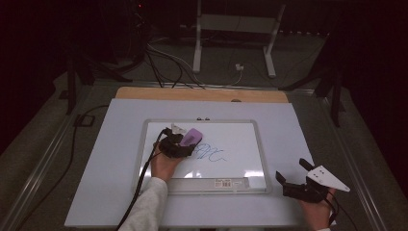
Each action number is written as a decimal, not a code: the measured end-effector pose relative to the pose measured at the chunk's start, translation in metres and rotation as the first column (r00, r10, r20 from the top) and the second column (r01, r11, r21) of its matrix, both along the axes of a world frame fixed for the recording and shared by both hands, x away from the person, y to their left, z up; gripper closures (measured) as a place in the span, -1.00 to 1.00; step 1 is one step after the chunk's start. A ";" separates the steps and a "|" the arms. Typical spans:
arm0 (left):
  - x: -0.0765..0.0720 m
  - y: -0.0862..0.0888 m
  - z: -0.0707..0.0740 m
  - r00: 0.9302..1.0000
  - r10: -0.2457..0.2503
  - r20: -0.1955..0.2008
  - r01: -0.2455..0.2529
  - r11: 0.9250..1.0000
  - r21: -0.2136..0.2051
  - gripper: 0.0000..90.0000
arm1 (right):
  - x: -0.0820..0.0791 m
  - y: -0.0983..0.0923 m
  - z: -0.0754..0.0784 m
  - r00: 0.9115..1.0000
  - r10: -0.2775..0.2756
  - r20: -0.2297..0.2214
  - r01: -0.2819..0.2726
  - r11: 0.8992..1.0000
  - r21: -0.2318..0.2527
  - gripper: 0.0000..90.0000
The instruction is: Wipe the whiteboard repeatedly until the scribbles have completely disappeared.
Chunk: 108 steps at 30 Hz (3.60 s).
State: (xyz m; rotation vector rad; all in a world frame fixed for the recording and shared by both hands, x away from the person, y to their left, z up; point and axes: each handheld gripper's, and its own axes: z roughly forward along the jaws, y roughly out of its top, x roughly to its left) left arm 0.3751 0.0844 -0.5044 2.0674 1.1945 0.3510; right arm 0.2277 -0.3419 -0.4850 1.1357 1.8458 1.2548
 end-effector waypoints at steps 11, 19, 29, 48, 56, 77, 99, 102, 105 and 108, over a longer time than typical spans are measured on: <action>0.004 0.006 0.001 0.998 0.056 -0.003 -0.056 0.998 0.015 -0.08 | 0.001 0.001 0.000 1.000 0.003 -0.002 -0.003 1.000 -0.005 -0.99; -0.004 -0.014 0.001 1.000 -0.026 -0.002 0.026 0.999 0.018 -0.08 | 0.000 0.001 0.000 1.000 0.002 -0.002 -0.002 1.000 -0.004 -0.99; 0.008 -0.006 0.003 0.998 0.060 -0.011 -0.060 0.997 0.041 -0.08 | 0.001 0.000 -0.001 1.000 0.002 -0.002 -0.002 1.000 -0.005 -0.99; 0.004 -0.013 0.003 0.998 0.064 -0.009 -0.063 0.997 0.047 -0.07 | 0.000 0.000 -0.001 1.000 0.003 -0.003 -0.003 1.000 -0.004 -0.99; -0.027 -0.043 0.005 0.997 -0.067 0.031 0.063 0.992 0.106 -0.07 | 0.001 0.003 -0.001 1.000 0.007 -0.005 -0.007 1.000 -0.008 -0.99; -0.018 -0.046 0.006 0.999 -0.023 0.028 0.019 0.991 0.131 -0.07 | 0.000 0.001 -0.001 1.000 0.001 -0.003 -0.001 1.000 -0.006 -0.99; -0.003 -0.044 0.006 1.000 0.011 0.014 -0.013 0.992 0.124 -0.07 | -0.001 -0.001 -0.001 1.000 -0.005 -0.004 0.005 1.000 -0.004 -0.99; -0.008 -0.049 0.006 1.000 -0.011 0.005 0.011 0.993 0.118 -0.07 | 0.000 0.000 -0.001 1.000 -0.002 -0.005 0.002 1.000 -0.005 -0.99; -0.019 -0.058 0.007 0.997 -0.071 -0.008 0.071 0.992 0.103 -0.07 | 0.000 0.001 -0.001 1.000 0.002 -0.003 -0.002 1.000 -0.008 -0.99; -0.029 -0.067 0.007 0.994 -0.108 0.010 0.106 0.986 0.128 -0.07 | 0.000 0.000 -0.001 1.000 0.001 -0.003 -0.001 1.000 -0.008 -0.99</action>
